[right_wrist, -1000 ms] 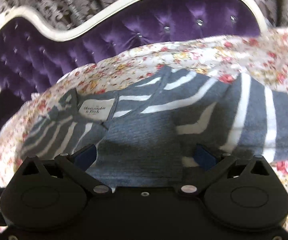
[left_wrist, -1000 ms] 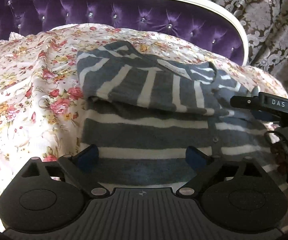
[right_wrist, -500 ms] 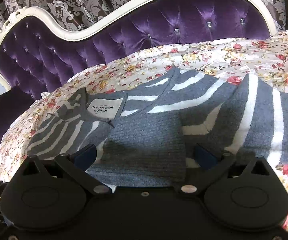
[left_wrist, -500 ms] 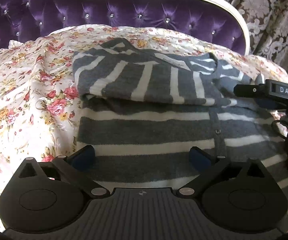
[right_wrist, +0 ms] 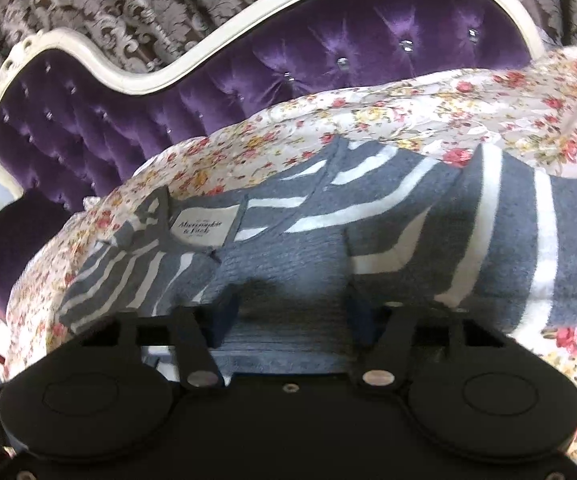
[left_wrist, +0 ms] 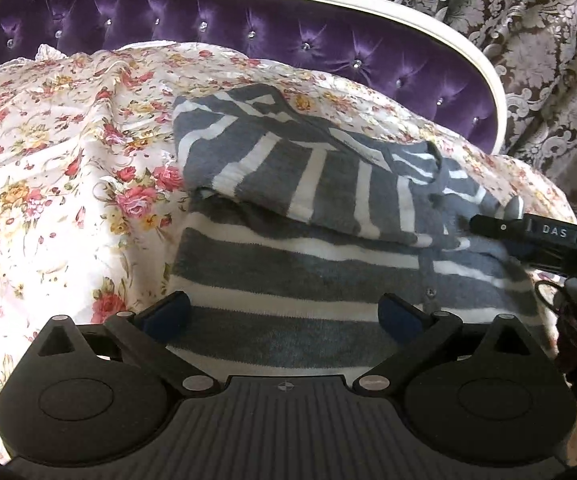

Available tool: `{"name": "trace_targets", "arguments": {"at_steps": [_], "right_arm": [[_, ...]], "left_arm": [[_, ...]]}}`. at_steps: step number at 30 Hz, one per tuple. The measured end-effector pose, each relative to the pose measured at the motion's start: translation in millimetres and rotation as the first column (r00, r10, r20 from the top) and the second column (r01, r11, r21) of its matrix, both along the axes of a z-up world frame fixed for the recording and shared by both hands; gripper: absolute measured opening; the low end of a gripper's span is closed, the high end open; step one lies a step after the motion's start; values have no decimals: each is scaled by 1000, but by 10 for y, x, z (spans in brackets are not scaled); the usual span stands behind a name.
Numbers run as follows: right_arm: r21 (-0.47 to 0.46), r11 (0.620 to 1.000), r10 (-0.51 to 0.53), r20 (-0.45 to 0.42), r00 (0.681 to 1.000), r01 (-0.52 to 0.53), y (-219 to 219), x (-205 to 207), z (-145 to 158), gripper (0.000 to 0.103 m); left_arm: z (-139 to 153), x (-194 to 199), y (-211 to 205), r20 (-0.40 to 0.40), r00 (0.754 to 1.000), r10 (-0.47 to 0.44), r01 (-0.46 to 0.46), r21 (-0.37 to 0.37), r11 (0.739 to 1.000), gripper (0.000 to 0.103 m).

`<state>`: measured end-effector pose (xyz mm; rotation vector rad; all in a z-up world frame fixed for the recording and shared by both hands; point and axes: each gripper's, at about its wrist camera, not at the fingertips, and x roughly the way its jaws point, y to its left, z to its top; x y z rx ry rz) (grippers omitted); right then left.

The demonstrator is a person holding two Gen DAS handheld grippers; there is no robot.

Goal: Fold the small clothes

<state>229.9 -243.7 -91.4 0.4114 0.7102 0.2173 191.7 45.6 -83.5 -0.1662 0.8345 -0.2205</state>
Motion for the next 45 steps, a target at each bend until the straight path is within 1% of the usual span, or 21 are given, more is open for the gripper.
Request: {"name": "trace_targets", "arguments": {"at_steps": [3,4,6,7,10,11,12,14,16,17,19,22,24,27,30,33,35,37,39,42,45], "right_arm": [[28,999,-33,-17,999,33,-68,23,-27,32],[33,999,-40,-19,999,41,-81,26,-31,19],[40,998,-40,-1,999,40,-71,-3,1,17],[24,999,-37,32,999,36,-37,-56,64,16],[-87,995,-35,186,982,52,92,-346,293,16],[-106,992,-49,195,980,71,102,-405,307,17],[-115,990,-58,160,985,77,92,-400,278,17],[-91,994,-61,45,997,65,38,-310,127,19],[-83,995,-56,-22,998,54,19,-260,27,22],[-95,994,-52,-25,998,49,28,-262,22,26],[-118,992,-51,-15,999,49,61,-265,67,27],[-126,990,-64,-15,998,61,66,-251,95,42],[-125,990,-72,-22,997,68,32,-257,88,48],[-134,987,-88,-20,996,85,1,-277,98,48],[-152,982,-117,0,993,115,-43,-299,138,58],[-152,976,-152,38,988,156,-136,-330,209,59],[-149,972,-175,56,983,181,-221,-351,264,68],[-129,971,-195,60,979,202,-323,-374,315,71],[-97,972,-209,50,977,213,-445,-395,364,72],[-53,973,-226,6,974,226,-672,-436,416,79],[-51,962,-270,-23,962,269,-911,-503,457,79]], "left_arm": [[-13,3,-16,2,1000,-8,8,10,1000,101],[-13,1,-21,2,1000,-9,9,12,1000,101],[-11,1,-21,2,1000,-7,7,12,1000,101],[-10,2,-18,1,1000,-6,6,9,1000,101],[-18,4,-5,0,1000,-5,5,3,1000,101],[-20,3,-6,1,1000,-6,6,4,1000,101],[-20,0,-10,2,1000,-8,8,8,1000,101],[-19,-5,-17,3,1000,-10,10,14,1000,101],[-17,-6,-18,2,1000,-9,9,13,1000,101],[-16,-2,-15,1,1000,-7,7,10,1000,101],[-20,8,-15,-3,1000,-5,5,10,1000,101],[-31,15,-38,-4,1000,-10,10,26,1000,101],[-35,12,-58,-3,1000,-18,18,42,999,102],[-37,12,-63,-4,1000,-22,22,51,998,102],[-35,20,-55,-10,1000,-20,20,41,999,102],[-28,45,-36,-23,1000,-14,14,26,1000,102],[-28,57,-31,-28,1000,-10,10,23,1000,102],[-28,58,-45,-29,1000,-12,13,33,999,102],[-34,54,-75,-28,999,-22,24,58,998,102],[-44,53,-126,-26,999,-30,33,90,995,102],[-43,52,-145,-26,999,-25,28,102,994,102]]}}
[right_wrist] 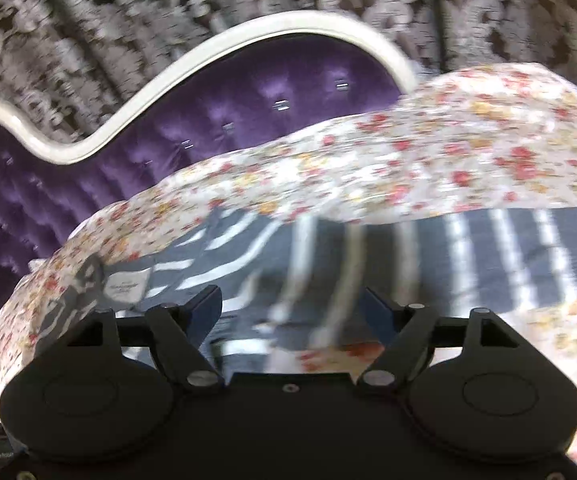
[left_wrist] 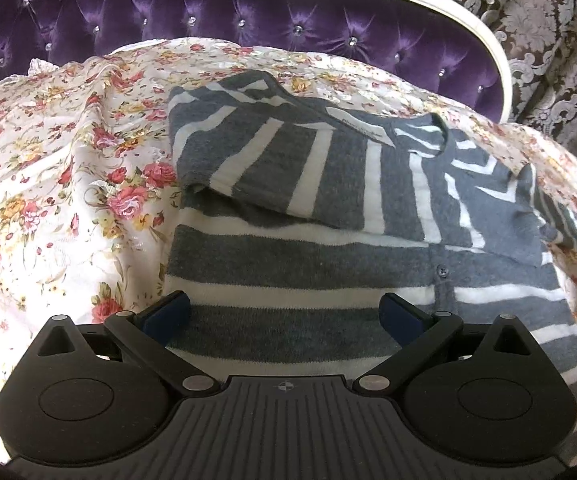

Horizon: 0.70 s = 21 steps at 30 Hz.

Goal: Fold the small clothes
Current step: 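Grasp the other sleeve cuff with the right gripper and lift it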

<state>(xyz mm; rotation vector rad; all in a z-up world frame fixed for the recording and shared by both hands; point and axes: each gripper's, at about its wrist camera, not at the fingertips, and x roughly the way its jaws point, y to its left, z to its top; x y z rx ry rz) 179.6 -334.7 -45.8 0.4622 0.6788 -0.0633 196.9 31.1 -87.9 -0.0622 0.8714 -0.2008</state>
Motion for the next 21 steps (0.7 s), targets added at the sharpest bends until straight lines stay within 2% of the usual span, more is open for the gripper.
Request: {"name": "trace_targets", "arguments": {"at_steps": [7,14,21], "right_arm": [[-20,992,-128,-57,990,127,-615,-206,86,81],[-65,959,-281,-97,955,276,-1285,-420,64,87],[-45,929,-369,-104,924,366,-1669,-525,-135,88]], "left_arm": [[28,22,146,-13,999,31,-32,-102,994,102],[123,0,195,11,1000,30,-27,-171,985,102],[241,-60,80,104,995,-10,20,-94,995,102]]}}
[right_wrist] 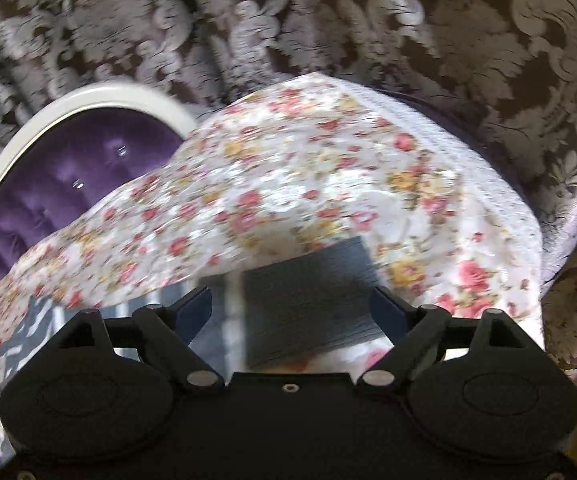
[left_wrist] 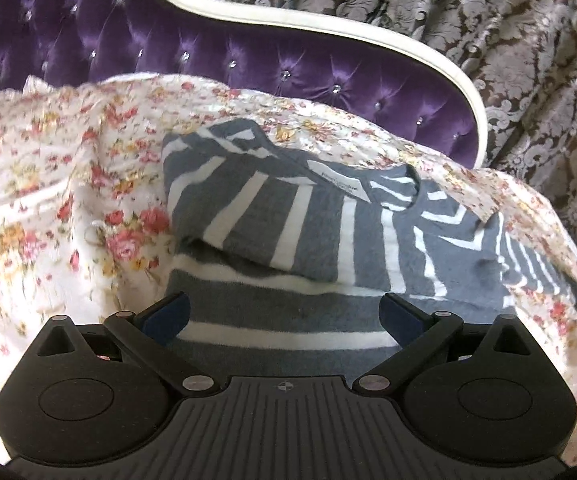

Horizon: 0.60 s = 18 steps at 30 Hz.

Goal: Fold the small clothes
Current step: 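Grasp the other sleeve cuff with the right gripper and lift it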

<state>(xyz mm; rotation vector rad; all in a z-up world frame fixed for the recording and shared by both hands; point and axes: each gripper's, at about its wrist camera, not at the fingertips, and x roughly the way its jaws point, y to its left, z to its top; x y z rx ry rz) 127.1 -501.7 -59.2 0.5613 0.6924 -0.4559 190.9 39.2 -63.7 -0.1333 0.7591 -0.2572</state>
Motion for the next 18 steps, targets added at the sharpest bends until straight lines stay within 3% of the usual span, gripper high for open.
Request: {"name": "trace_targets", "arguments": {"at_steps": [10,13,15,16,17,18], "right_arm": [[141,989,-47,56,997,39,-321,-35,-315,88],[141,990,-44,77,996,33,-335,-49,-335,83],[123,992,-29,64,998,21,-332,-23,-331,70],[102,995,-22,44,999,18,-323,-5,-322,57],[82,996,-19,23,1000,17,-314,11,-311,31],[70,997,-18,1,1000,18,-313,31,-307,19]], "left_arm": [[-75,51,22,-38,999,2,-3,-10,1000,102],[-82,61,30,-46,999,5,-6,-16,1000,102],[-85,63,31,-50,999,7,-8,-17,1000,102],[-86,66,29,-50,999,7,-8,-16,1000,102],[-88,65,28,-51,999,8,-8,-15,1000,102],[-89,66,27,-53,999,8,-8,-13,1000,102]]}}
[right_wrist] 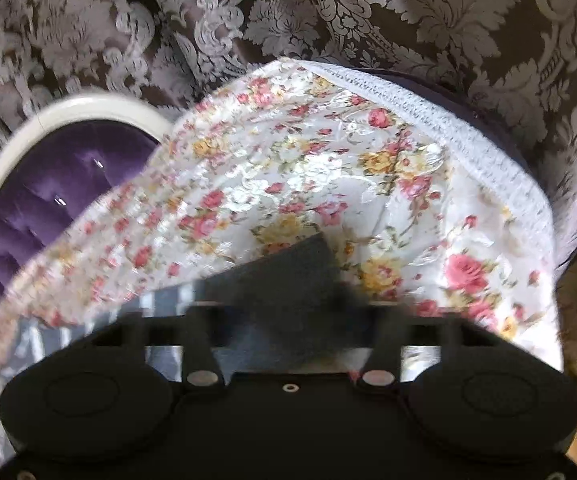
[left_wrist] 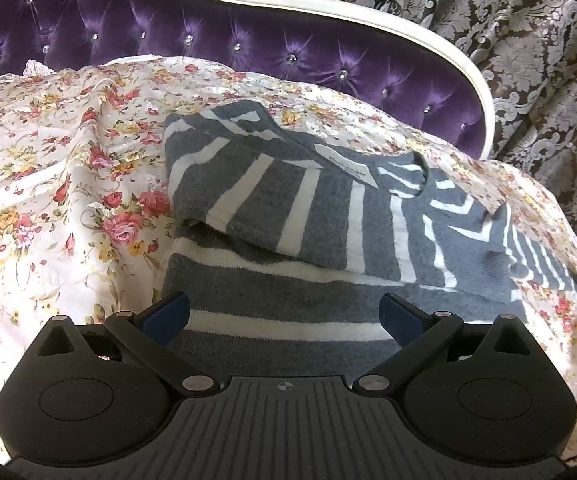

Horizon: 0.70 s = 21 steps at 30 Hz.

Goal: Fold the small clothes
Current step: 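Grasp the other sleeve cuff with the right gripper and lift it, then fold the held sleeve across the cardigan body with the right gripper, release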

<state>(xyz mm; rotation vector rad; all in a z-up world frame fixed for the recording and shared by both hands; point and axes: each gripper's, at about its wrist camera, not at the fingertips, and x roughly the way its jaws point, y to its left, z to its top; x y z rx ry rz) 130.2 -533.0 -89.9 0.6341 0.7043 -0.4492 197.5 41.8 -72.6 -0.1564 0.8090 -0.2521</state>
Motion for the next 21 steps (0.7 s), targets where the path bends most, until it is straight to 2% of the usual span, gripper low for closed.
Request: {"name": "trace_targets", "arguments": {"at_steps": [2,4,7,10,12,15,18,21], "right_arm": [[12,1000,4,-19,1000,-4,-2,24,11,15],[-21,1000,20,-16,1000,-20,59,49,110,15],[-85,993,87,25,996,-85,251,109,414,14],[-116,979,180,96,979,-169,530,206,825,14],[-146,962,252,138,958,-232,775,287,1101,14],[-164,927,365,197,910,-337,1194,446,1489,14],[-178,884,466,256,847,-432,1667,615,1792,14],[-156,834,550,299,780,-528,2148,819,1945,14]], "left_arm": [[2,-1,-1,-1,1000,-2,2,1,1000,102],[9,-7,9,1,1000,-2,2,2,1000,102],[38,-19,31,8,1000,1,-1,1,1000,102],[78,-24,58,21,1000,7,-7,-5,1000,102],[105,-33,73,29,1000,11,-11,-7,1000,102],[141,-50,116,38,999,18,-17,-12,1000,102],[178,-62,182,44,999,30,-29,-23,999,102],[220,-71,262,51,997,50,-48,-36,998,102]]}}
